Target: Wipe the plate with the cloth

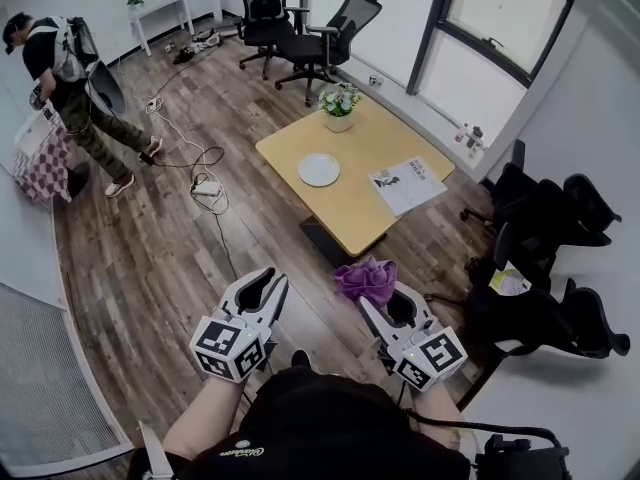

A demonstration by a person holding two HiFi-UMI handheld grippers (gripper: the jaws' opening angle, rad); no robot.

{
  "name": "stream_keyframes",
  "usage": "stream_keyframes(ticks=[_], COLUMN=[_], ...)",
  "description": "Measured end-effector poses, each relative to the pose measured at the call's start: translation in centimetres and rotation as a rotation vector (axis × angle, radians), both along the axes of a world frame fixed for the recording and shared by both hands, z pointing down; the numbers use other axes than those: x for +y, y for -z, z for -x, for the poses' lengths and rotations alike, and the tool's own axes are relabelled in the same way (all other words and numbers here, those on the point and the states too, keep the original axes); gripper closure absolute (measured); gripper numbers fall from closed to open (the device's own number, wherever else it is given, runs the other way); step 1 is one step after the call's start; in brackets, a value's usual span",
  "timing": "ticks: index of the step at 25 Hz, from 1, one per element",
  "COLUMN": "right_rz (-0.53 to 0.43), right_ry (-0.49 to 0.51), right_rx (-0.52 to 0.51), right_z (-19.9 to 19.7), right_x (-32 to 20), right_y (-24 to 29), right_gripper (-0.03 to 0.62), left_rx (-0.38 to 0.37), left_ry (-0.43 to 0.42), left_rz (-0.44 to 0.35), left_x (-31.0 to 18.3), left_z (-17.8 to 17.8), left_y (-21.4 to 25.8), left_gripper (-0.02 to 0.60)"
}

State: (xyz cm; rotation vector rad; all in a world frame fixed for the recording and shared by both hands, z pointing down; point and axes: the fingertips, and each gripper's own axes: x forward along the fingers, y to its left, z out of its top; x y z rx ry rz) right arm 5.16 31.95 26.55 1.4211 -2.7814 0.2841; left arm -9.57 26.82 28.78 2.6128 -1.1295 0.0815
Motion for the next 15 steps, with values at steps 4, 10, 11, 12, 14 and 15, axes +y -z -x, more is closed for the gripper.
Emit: stream_keyframes(ticks=[4,10,11,12,14,15], right_rz=[-0.021,-0.009,-0.008,-0.007,-0.004,-0.003], right_ry=[-0.015,-0.046,-0.046,-0.046,-0.043,-0.039], right_rx=[0.018,0.02,0.021,0.021,0.021,0.021], right_z=[2.5,2.8,2.8,2.7,2.7,2.7], right_x=[-4.1,-8.3,-9.0,-9.7,-11.3,-12.3], right_y=[0.6,0.0,-0.1,-0.3,-0.7,-0.9], right_gripper=[0.437,0.437,0.437,0.437,0.437,0.437], left_rx=[-0.017,-0.015,-0.012,-0.009,-0.006,-0.007], left_ry=[-0.026,-0.052,-0.056,-0.059,-0.054,-0.048], left_rz=[-0.014,-0.007,-0.008,-0.009,-0.01,-0.011], left_x=[-3.9,-7.6,-8.2,-8.8,-10.3,-11.1], left_z=[1.9,1.8,1.6,1.5,1.4,1.5], left_y=[-0.1,-0.8,-0.9,-0.9,-1.1,-1.3], left_gripper=[0.483,0.483,0.483,0.483,0.483,0.483])
